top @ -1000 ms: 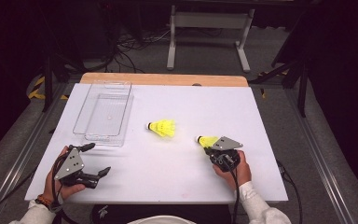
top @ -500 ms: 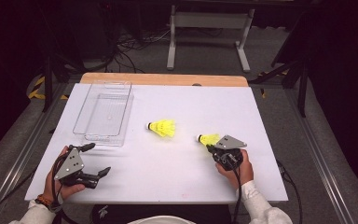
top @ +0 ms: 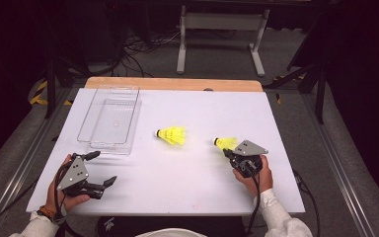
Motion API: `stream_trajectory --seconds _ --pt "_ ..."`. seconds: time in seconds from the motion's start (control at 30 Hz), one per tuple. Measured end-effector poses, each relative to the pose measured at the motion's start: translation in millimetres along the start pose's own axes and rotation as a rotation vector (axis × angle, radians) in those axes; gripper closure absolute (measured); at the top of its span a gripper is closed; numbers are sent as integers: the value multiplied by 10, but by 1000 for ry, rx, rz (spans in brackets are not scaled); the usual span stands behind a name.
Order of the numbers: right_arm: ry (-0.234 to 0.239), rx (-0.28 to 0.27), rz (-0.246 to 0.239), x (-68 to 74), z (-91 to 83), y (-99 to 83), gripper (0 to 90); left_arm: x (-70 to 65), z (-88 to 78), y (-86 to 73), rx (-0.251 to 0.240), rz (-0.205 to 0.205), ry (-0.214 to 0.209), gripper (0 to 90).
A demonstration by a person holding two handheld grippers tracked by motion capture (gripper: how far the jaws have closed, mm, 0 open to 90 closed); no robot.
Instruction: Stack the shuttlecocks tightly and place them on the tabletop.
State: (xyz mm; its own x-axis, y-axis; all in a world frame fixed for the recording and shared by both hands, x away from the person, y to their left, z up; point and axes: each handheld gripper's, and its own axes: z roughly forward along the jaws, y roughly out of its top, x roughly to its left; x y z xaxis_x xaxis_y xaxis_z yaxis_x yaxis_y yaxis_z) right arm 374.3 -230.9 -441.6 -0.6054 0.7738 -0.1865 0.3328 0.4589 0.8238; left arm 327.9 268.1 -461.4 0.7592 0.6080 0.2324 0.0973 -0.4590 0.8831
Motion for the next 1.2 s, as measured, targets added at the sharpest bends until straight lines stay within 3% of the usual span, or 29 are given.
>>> stream_trajectory --seconds 0.77,0.97,1.2 --pt "8 -50 -26 -32 -68 104 900 4 12 -5 3 -2 1 51" --pt "50 -56 -59 -33 -80 142 900 5 11 -7 2 -7 2 51" --pt "68 -64 -79 -18 -58 193 900 9 12 -3 4 -1 4 51"
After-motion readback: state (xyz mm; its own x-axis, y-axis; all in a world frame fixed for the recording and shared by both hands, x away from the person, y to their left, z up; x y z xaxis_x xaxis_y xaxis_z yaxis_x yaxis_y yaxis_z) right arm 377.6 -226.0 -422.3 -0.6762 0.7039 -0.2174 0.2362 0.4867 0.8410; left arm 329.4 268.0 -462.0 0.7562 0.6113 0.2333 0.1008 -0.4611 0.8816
